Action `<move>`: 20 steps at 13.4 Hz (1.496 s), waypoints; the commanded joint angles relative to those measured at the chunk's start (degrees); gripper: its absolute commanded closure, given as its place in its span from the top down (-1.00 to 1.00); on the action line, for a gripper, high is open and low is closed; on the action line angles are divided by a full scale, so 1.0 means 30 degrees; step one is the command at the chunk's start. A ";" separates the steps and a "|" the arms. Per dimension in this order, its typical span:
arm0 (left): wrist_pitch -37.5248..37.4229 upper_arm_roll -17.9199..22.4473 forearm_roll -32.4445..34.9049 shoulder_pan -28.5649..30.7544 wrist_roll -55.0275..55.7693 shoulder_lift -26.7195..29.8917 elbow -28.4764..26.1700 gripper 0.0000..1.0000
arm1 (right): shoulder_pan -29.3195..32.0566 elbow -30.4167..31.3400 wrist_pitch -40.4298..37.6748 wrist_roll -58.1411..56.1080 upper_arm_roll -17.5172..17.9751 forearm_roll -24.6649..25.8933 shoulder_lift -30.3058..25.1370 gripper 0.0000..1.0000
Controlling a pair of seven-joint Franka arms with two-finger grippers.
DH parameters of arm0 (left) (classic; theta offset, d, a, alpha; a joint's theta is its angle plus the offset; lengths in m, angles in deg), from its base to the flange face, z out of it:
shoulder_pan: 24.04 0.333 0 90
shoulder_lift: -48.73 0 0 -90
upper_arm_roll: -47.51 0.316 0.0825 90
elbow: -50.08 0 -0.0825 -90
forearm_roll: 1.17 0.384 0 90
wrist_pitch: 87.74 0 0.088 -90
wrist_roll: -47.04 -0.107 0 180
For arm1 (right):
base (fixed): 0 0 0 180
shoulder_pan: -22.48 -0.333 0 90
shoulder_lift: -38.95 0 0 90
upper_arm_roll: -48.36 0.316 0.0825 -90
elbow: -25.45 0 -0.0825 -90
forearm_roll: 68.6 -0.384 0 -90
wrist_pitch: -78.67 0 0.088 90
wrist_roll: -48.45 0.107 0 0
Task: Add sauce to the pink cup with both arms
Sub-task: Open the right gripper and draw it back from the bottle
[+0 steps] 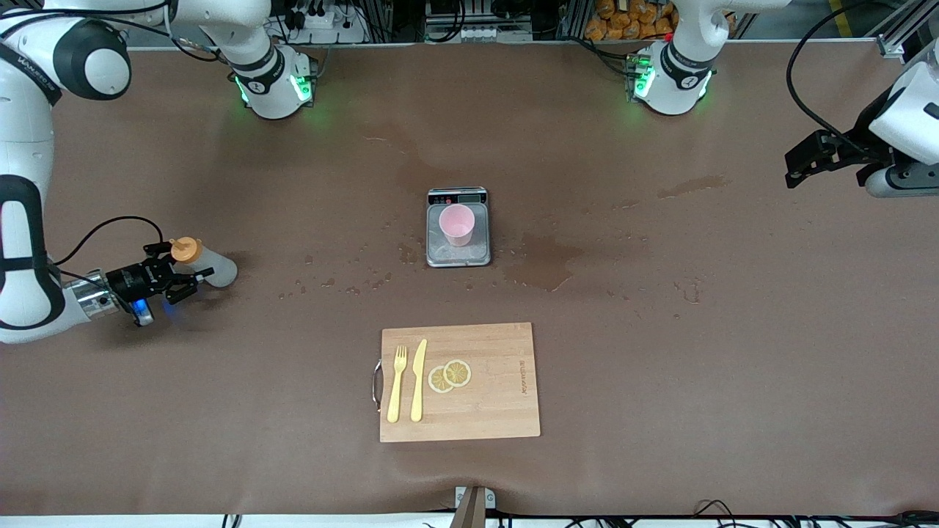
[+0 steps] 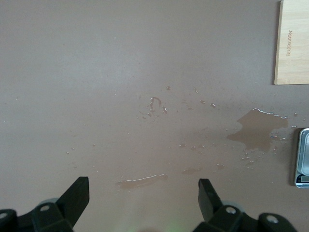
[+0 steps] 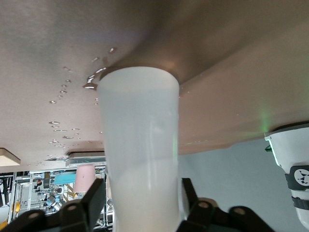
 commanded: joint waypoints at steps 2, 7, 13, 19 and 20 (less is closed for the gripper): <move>-0.0125 0.0005 -0.0259 0.0100 -0.0283 0.0174 0.0166 1.00 | 0.0131 -0.1895 -0.0796 0.2035 0.0275 -0.0131 -0.0741 1.00; -0.0125 0.0005 -0.0288 0.0100 -0.0254 0.0263 0.0167 1.00 | 0.0159 -0.4360 -0.2030 0.1951 0.0363 -0.0130 -0.1471 1.00; -0.0125 0.0063 -0.0201 0.0130 -0.0283 0.0438 0.0166 1.00 | -0.0658 -0.5008 -0.2557 0.2009 0.0305 0.0250 -0.3929 1.00; -0.0301 0.0122 -0.0201 0.0188 -0.0283 0.0702 0.0137 1.00 | -0.5606 -0.4862 -0.2324 0.2039 0.0276 0.6954 -0.8297 1.00; -0.0359 0.0180 -0.0201 0.0188 -0.0313 0.0702 0.0137 1.00 | -0.5583 -0.4803 -0.2323 0.2039 0.0333 0.6757 -0.8562 1.00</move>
